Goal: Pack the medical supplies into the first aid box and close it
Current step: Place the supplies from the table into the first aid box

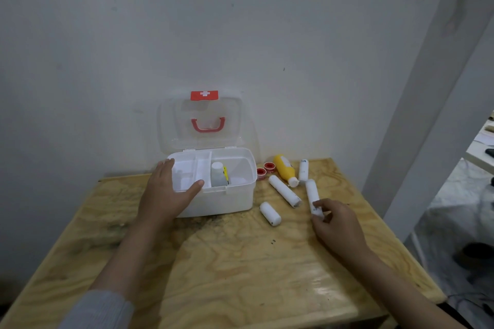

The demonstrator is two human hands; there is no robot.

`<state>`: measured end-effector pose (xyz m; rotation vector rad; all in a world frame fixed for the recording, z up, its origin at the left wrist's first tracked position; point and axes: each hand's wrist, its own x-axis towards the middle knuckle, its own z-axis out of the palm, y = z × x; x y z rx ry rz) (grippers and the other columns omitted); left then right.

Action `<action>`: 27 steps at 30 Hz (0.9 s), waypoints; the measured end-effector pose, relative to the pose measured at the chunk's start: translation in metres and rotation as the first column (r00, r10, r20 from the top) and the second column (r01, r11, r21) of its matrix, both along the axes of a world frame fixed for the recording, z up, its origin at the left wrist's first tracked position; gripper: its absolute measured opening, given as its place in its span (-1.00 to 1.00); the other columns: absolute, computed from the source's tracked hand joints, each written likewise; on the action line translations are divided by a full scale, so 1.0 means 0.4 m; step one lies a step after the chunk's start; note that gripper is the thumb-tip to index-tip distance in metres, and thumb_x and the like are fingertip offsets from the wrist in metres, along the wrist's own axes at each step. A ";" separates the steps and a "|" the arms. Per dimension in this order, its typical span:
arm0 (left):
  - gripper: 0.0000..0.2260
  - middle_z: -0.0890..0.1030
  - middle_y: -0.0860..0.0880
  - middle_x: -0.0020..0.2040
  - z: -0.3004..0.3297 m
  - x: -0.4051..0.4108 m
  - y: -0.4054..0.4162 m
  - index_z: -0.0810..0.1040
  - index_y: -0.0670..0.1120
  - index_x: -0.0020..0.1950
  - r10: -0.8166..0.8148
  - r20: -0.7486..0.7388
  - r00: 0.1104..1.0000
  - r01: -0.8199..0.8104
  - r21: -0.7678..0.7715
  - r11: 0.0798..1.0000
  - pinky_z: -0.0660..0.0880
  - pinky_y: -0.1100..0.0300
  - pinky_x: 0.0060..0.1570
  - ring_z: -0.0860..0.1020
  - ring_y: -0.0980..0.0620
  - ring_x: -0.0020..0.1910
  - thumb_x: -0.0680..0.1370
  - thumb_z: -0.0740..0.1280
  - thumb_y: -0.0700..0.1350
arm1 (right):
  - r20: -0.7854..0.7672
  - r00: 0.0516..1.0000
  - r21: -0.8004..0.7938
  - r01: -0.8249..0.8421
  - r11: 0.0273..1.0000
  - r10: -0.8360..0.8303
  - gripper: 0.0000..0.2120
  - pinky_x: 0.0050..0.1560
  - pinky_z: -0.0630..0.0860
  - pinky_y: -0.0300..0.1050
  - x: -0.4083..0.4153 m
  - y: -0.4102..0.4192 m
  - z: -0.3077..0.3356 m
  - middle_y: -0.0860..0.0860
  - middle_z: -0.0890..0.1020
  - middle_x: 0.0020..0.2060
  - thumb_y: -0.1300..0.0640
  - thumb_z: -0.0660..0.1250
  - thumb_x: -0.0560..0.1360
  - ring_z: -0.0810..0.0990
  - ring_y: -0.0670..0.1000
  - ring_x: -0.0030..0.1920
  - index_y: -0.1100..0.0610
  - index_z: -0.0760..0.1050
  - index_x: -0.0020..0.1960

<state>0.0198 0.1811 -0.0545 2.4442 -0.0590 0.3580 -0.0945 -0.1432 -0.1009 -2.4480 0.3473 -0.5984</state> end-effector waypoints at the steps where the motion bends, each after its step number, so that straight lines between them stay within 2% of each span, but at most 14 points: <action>1: -0.18 0.11 -0.03 0.57 0.000 0.000 0.000 0.11 -0.02 0.53 0.000 0.000 1.000 0.000 0.003 1.000 0.16 -0.07 0.43 0.10 -0.06 0.54 0.40 0.33 0.29 | 0.022 1.000 0.006 0.002 1.000 -0.002 -0.78 -0.31 0.40 -0.27 -0.004 0.000 -0.001 0.01 0.63 -0.21 0.19 0.37 0.40 0.52 -0.08 -0.26 0.13 0.60 0.03; 5: -0.17 0.12 -0.03 0.57 -0.004 0.004 0.002 0.11 -0.02 0.52 0.000 -0.006 1.000 0.000 0.009 1.000 0.19 -0.10 0.42 0.10 -0.06 0.54 0.39 0.33 0.30 | 0.118 0.993 0.091 0.008 0.996 -0.019 -0.76 -0.23 0.52 -0.15 -0.016 0.009 0.010 0.02 0.63 -0.16 0.22 0.38 0.40 0.56 -0.05 -0.24 0.15 0.59 0.07; 10: -0.18 0.11 -0.03 0.57 -0.002 0.002 0.001 0.11 -0.01 0.53 0.000 -0.004 1.000 0.000 0.011 1.000 0.18 -0.10 0.42 0.10 -0.06 0.54 0.39 0.33 0.30 | 0.226 0.973 0.156 -0.083 0.984 0.046 -0.73 -0.25 0.51 -0.33 -0.008 0.026 0.055 -0.01 0.63 -0.08 0.23 0.43 0.39 0.59 -0.11 -0.18 0.07 0.58 0.08; 13: -0.16 0.11 -0.01 0.57 -0.003 0.003 0.006 0.10 -0.02 0.53 -0.019 0.000 1.000 0.019 0.013 1.000 0.15 -0.06 0.44 0.07 -0.03 0.54 0.39 0.32 0.31 | 0.275 0.954 0.158 -0.165 0.973 0.117 -0.73 -0.20 0.55 -0.32 0.007 0.060 0.105 -0.05 0.64 -0.12 0.22 0.46 0.38 0.61 -0.13 -0.20 0.05 0.59 0.06; 17: -0.13 0.05 0.00 0.58 0.002 0.011 0.017 0.05 -0.02 0.54 -0.064 -0.035 0.997 0.067 0.079 0.995 0.13 -0.06 0.45 0.04 -0.02 0.55 0.38 0.26 0.38 | 0.338 0.907 0.152 -0.317 0.936 0.252 -0.77 -0.25 0.55 -0.31 0.034 0.145 0.170 -0.13 0.66 -0.18 0.20 0.47 0.37 0.62 -0.15 -0.17 0.07 0.62 0.02; 20: -0.10 0.00 0.00 0.59 0.013 0.013 0.027 0.01 -0.02 0.55 -0.111 -0.084 0.990 0.119 0.097 0.988 0.12 -0.04 0.45 0.01 -0.01 0.55 0.37 0.24 0.41 | 0.335 0.869 0.084 -0.412 0.907 0.363 -0.78 -0.22 0.53 -0.32 0.063 0.224 0.213 -0.12 0.66 -0.19 0.14 0.46 0.39 0.62 -0.13 -0.19 0.08 0.62 0.03; 22: -0.09 -0.01 0.00 0.59 0.023 0.015 0.036 -0.02 -0.02 0.55 -0.148 -0.124 0.981 0.158 0.076 0.984 0.11 -0.03 0.46 0.01 0.00 0.55 0.37 0.25 0.39 | 0.308 0.850 -0.001 -0.449 0.894 0.427 -0.76 -0.15 0.53 -0.24 0.085 0.278 0.234 -0.09 0.68 -0.12 0.08 0.43 0.41 0.62 -0.11 -0.20 0.09 0.62 0.07; 25: -0.12 -0.05 0.00 0.59 0.037 0.020 0.052 -0.07 0.01 0.55 -0.199 -0.194 0.961 0.213 0.052 0.976 0.14 -0.07 0.47 0.03 -0.03 0.55 0.40 0.26 0.34 | 0.224 0.847 -0.166 -0.454 0.875 0.482 -0.70 -0.07 0.52 -0.09 0.128 0.350 0.254 0.01 0.69 0.00 0.00 0.35 0.47 0.60 0.00 -0.04 0.08 0.57 0.16; 27: -0.13 -0.12 -0.01 0.59 0.048 0.022 0.059 -0.13 -0.02 0.55 -0.245 -0.246 0.938 0.268 0.062 0.961 0.08 -0.06 0.49 -0.04 -0.02 0.56 0.45 0.26 0.29 | 0.144 0.862 -0.282 -0.435 0.855 0.486 -0.70 -0.09 0.52 -0.04 0.165 0.386 0.258 0.07 0.69 0.01 0.01 0.29 0.51 0.55 0.08 0.03 0.09 0.55 0.18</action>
